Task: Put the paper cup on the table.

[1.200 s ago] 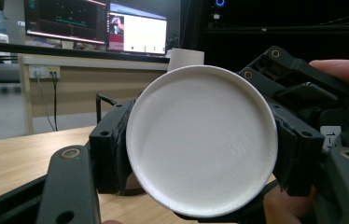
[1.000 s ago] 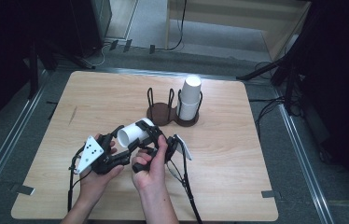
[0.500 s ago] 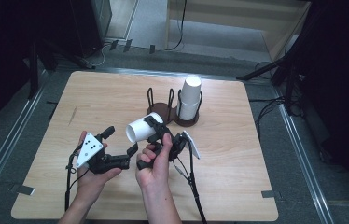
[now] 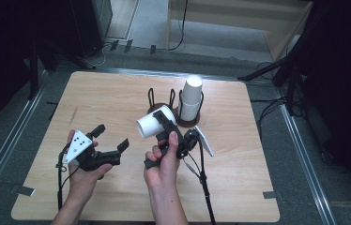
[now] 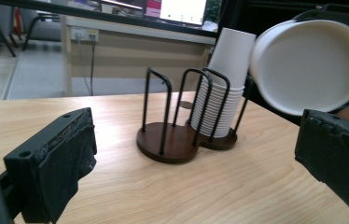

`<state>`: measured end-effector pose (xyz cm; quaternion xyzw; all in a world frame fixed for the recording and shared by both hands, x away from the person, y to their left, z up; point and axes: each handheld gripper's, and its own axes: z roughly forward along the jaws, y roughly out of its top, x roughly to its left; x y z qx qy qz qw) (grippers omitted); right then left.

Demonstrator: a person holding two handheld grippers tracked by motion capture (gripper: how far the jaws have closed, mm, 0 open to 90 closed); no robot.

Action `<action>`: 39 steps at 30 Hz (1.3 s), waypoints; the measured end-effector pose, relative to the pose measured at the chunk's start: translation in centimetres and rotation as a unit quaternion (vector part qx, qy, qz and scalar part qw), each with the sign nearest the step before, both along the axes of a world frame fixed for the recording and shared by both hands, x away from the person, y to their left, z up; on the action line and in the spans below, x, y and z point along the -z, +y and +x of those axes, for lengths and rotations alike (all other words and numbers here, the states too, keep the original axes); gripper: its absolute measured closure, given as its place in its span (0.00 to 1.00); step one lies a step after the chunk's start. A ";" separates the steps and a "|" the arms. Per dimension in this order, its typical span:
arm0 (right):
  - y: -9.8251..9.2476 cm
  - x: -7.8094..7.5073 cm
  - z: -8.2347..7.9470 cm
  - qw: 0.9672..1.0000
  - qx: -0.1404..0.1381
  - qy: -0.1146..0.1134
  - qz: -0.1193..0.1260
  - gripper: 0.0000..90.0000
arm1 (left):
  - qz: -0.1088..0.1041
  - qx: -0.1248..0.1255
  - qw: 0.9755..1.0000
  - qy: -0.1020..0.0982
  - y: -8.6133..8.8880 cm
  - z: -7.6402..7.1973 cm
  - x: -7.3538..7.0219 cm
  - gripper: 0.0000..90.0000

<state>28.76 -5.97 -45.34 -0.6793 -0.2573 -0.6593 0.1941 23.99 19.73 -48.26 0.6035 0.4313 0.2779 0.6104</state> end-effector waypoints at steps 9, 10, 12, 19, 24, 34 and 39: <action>-0.6 -1.3 -0.5 0.995 0.015 -0.062 -0.073 0.32 | -0.004 -0.027 1.000 0.003 1.7 0.2 0.0 0.00; -0.7 -1.4 -0.5 0.995 0.018 -0.063 -0.081 0.32 | -0.004 -0.028 1.000 0.003 1.9 0.3 0.0 0.00; -0.9 -1.7 -0.6 0.991 0.026 -0.073 -0.109 0.32 | -0.002 -0.034 0.999 0.003 2.2 0.3 0.1 0.00; -1.6 -2.5 -1.0 0.976 0.054 -0.128 -0.168 0.32 | 0.009 -0.056 0.998 0.008 3.6 0.5 0.5 0.00; -2.0 -3.4 -1.4 0.954 0.088 -0.184 -0.219 0.32 | 0.023 -0.074 0.997 0.014 4.7 0.7 1.0 0.00; -3.3 -5.1 -2.2 0.873 0.152 -0.287 -0.365 0.32 | 0.043 -0.117 0.990 0.061 7.2 1.0 2.1 0.00; -3.5 -5.6 -2.4 0.823 0.161 -0.328 -0.435 0.32 | 0.054 -0.132 0.987 0.074 8.0 1.1 2.7 0.00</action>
